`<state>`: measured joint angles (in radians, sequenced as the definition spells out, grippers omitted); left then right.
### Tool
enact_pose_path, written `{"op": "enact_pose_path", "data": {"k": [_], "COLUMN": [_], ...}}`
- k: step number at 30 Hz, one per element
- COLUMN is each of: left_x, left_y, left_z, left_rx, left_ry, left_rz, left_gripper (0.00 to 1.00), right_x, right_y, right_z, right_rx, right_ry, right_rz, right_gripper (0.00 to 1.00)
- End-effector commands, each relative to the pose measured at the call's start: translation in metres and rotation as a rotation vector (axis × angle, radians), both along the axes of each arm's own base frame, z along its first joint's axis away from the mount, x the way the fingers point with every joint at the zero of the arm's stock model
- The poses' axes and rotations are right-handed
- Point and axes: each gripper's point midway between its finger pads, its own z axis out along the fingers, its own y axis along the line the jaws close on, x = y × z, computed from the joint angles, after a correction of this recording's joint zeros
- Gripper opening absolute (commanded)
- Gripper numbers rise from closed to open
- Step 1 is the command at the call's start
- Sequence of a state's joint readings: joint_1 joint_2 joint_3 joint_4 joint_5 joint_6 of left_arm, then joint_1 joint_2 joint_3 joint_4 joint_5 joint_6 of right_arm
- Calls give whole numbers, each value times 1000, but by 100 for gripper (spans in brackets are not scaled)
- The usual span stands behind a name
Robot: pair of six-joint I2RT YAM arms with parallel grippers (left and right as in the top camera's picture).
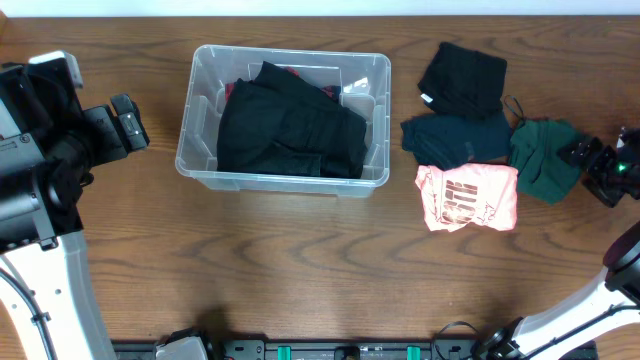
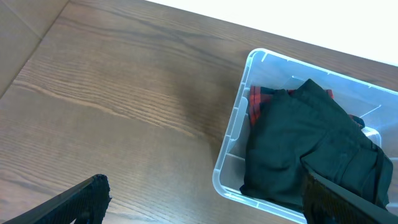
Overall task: Pack container
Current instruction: 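Grasp the dark green cloth with the right gripper, then carry the green cloth with the right gripper and drop it into the bin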
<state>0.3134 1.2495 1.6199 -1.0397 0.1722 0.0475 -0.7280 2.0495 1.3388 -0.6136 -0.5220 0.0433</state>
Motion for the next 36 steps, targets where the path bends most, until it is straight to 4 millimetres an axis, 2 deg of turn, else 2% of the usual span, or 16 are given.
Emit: {"op": "enact_pose_path", "data": {"k": [1, 7, 11, 17, 18, 21, 23, 25, 26, 29, 32, 33, 36], "left_x": [0, 0, 0, 0, 0, 0, 0, 0, 0, 0, 0, 0, 0], "left_y": [3, 3, 3, 3, 3, 3, 3, 3, 3, 3, 3, 3, 3], "left_z": [0, 0, 0, 0, 0, 0, 0, 0, 0, 0, 0, 0, 0], "left_rx": [-6, -5, -5, -6, -5, -6, -6, -6, -6, -6, -5, -6, -6], "left_ry": [0, 0, 0, 0, 0, 0, 0, 0, 0, 0, 0, 0, 0], "left_rz": [22, 22, 22, 22, 22, 22, 22, 22, 22, 22, 22, 22, 22], "left_gripper": [98, 98, 98, 98, 98, 98, 98, 98, 98, 98, 98, 98, 98], "right_x": [-6, -12, -17, -26, -27, -22, -11, 4, 12, 30, 38, 39, 44], "right_y": [20, 35, 40, 41, 41, 45, 50, 58, 63, 78, 95, 101, 135], "right_z": [-39, -55, -55, -59, -58, -46, -24, 14, 39, 121, 185, 200, 250], "right_rx": [118, 208, 223, 222, 227, 258, 293, 343, 367, 413, 375, 358, 290], "right_ry": [39, 50, 69, 120, 124, 97, 14, -121, -209, -455, -575, -602, -709], "right_rz": [37, 62, 75, 67, 61, 45, 58, 86, 110, 188, 233, 250, 353], "right_gripper": [93, 78, 63, 30, 27, 18, 11, 4, 1, 1, 1, 1, 1]}}
